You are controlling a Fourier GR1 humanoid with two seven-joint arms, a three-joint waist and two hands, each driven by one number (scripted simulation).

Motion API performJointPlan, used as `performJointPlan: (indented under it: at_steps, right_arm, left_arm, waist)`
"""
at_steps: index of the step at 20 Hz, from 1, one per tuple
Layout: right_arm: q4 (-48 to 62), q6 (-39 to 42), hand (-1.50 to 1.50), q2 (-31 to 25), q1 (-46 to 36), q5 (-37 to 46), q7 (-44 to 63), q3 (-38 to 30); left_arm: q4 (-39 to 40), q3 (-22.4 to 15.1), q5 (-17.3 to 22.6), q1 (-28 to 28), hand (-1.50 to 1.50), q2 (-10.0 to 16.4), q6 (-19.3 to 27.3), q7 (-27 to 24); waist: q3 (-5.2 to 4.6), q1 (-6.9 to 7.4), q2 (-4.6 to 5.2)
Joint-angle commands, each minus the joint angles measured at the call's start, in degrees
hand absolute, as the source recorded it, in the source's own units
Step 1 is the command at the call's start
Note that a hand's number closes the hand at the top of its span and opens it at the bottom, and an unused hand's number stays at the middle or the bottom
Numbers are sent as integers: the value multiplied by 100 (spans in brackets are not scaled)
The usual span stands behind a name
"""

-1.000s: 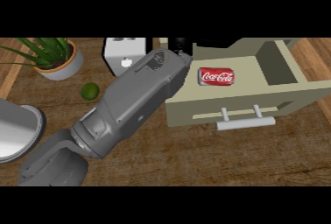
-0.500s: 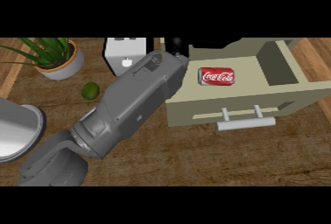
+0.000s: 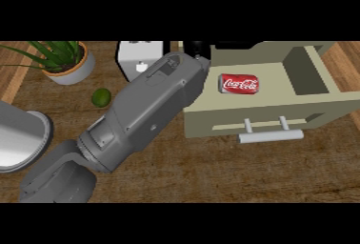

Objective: Pick up the can, place it into the drawer and close the drawer

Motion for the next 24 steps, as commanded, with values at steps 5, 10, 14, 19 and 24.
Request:
performJointPlan:
  at_steps: [5,10,14,19,24]
  right_arm:
    - [-273,-101,-150,49,-703,2341,-301,1047]
    - [363,-326,-150,141,-1080,3902,-753,1971]
    - [801,-836,-150,95,-1715,4874,-645,2532]
    - [1795,-1472,-150,169,-2496,6198,-621,3347]
    - [3077,-1830,-150,-101,-2897,6855,-1146,3611]
  left_arm:
    - [-143,-87,215,-79,-150,0,183,-235]
    - [-185,-28,219,27,-150,0,-25,-146]
    - [-102,28,103,62,-150,0,38,-79]
    - [-337,60,-4,227,-150,142,18,114]
    - [-582,40,-152,137,-150,457,70,541]
  waist:
    - [-2,197,6]
    - [-4,393,-37]
    - [-7,418,-75]
    - [-14,588,-105]
    - [-10,597,-119]
